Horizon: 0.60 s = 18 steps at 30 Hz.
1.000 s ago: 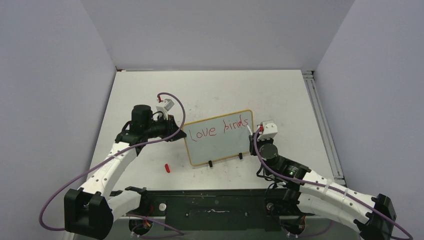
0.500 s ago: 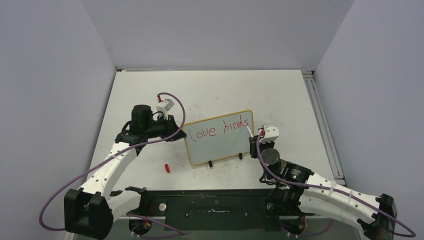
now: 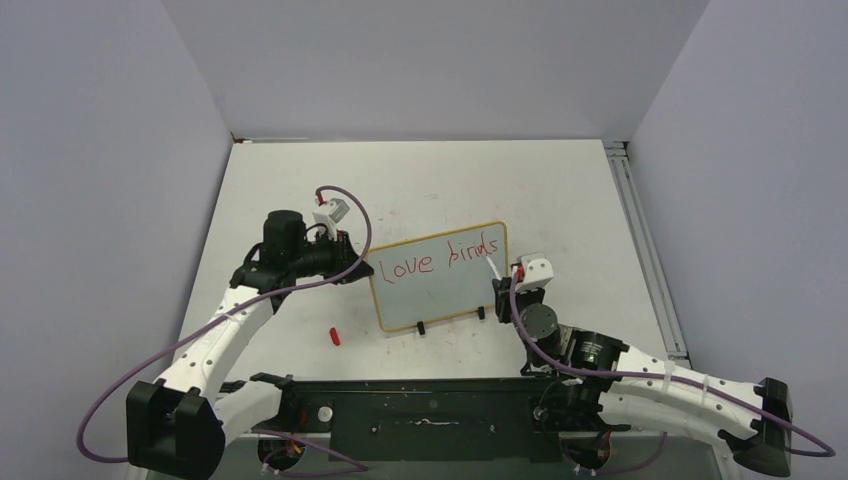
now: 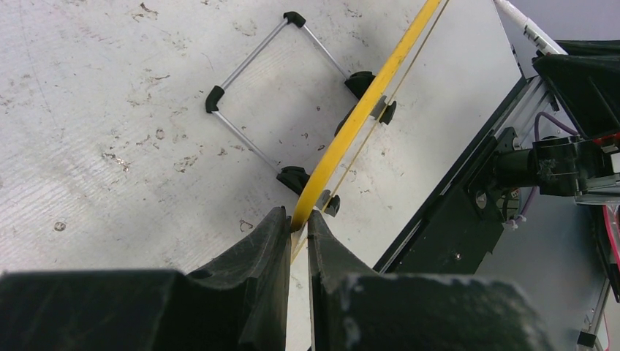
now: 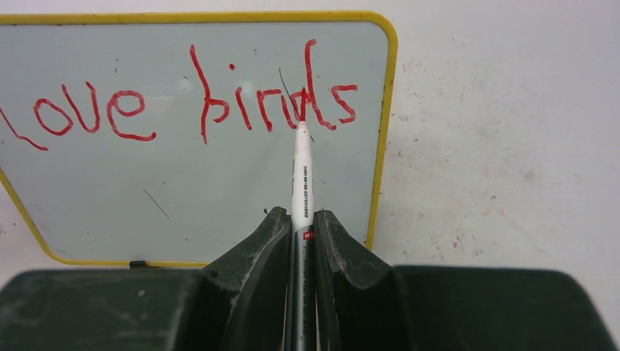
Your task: Write a sentence on the whiteboard
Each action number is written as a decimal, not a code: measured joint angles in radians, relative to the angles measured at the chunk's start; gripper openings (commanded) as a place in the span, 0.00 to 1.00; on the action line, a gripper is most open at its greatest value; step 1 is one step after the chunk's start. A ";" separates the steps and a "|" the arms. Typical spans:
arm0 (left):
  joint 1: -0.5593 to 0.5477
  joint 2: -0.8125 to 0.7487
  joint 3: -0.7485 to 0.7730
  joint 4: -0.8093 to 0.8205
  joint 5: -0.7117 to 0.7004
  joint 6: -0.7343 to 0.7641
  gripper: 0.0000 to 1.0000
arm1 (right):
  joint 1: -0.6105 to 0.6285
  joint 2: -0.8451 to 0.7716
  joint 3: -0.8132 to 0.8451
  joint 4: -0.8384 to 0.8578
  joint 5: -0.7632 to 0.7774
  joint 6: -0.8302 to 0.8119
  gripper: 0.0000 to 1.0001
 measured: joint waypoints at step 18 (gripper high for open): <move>-0.016 -0.011 0.000 -0.018 -0.019 0.007 0.10 | 0.148 0.048 0.040 0.046 -0.065 0.021 0.05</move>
